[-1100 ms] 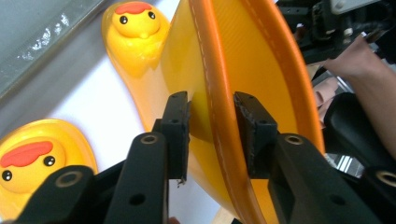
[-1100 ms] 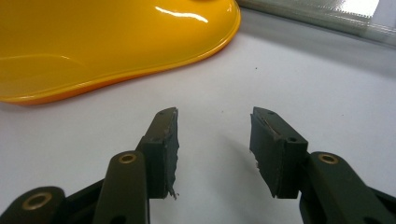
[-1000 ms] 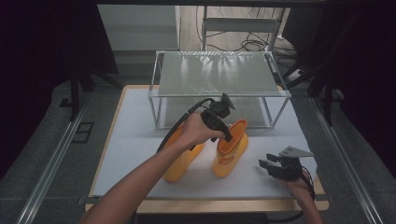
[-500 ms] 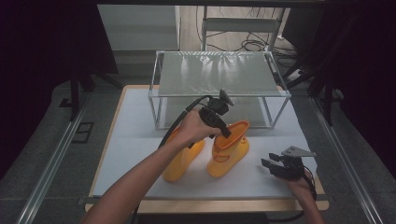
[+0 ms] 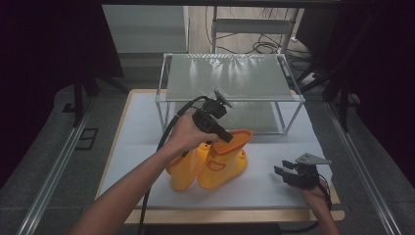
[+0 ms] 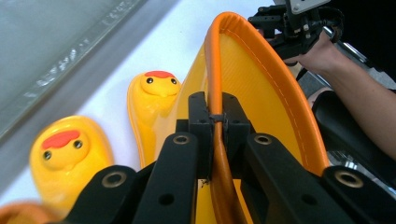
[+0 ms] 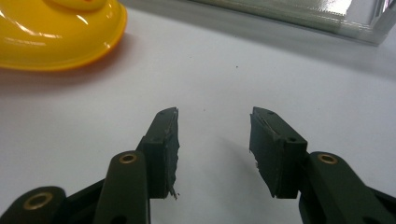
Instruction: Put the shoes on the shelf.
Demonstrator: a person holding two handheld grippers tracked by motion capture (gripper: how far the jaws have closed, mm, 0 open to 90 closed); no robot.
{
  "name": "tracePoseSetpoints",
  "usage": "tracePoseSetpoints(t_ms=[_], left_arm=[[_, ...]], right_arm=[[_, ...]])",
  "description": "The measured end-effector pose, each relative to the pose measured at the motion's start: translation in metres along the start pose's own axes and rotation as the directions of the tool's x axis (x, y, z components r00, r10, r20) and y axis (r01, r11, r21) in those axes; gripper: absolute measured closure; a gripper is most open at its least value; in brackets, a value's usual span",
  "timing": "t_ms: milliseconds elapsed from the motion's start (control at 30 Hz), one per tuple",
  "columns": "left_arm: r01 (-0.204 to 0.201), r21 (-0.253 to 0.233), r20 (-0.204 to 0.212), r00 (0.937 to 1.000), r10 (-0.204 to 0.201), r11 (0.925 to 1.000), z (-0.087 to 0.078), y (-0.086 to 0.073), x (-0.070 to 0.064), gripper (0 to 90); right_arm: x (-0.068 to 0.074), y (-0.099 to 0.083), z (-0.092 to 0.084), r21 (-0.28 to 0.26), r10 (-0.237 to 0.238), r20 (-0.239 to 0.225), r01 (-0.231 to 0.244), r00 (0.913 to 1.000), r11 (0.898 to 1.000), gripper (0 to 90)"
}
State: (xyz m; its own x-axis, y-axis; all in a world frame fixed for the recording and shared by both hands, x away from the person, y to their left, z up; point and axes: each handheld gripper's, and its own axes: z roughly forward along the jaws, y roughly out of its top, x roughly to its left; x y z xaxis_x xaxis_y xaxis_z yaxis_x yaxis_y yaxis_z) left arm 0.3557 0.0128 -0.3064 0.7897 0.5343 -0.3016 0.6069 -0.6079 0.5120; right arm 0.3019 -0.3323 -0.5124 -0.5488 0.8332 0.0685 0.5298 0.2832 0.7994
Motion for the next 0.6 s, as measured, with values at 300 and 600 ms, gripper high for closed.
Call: tracePoseSetpoints(t_ms=[300, 600], left_arm=[[0.012, 0.0, -0.038, 0.9992, -0.012, 0.9999, -0.003, -0.035, 0.005, 85.9], [-0.005, -0.004, -0.071, 0.9975, 0.005, 1.0, -0.008, -0.062, 0.012, 85.6]], right_arm=[[0.001, 0.0, 0.001, 0.003, 0.002, -0.001, -0.002, 1.0, 1.0, 52.7], [0.002, 0.0, 0.002, 0.008, 0.0, -0.002, 0.0, 1.0, 1.0, 52.7]])
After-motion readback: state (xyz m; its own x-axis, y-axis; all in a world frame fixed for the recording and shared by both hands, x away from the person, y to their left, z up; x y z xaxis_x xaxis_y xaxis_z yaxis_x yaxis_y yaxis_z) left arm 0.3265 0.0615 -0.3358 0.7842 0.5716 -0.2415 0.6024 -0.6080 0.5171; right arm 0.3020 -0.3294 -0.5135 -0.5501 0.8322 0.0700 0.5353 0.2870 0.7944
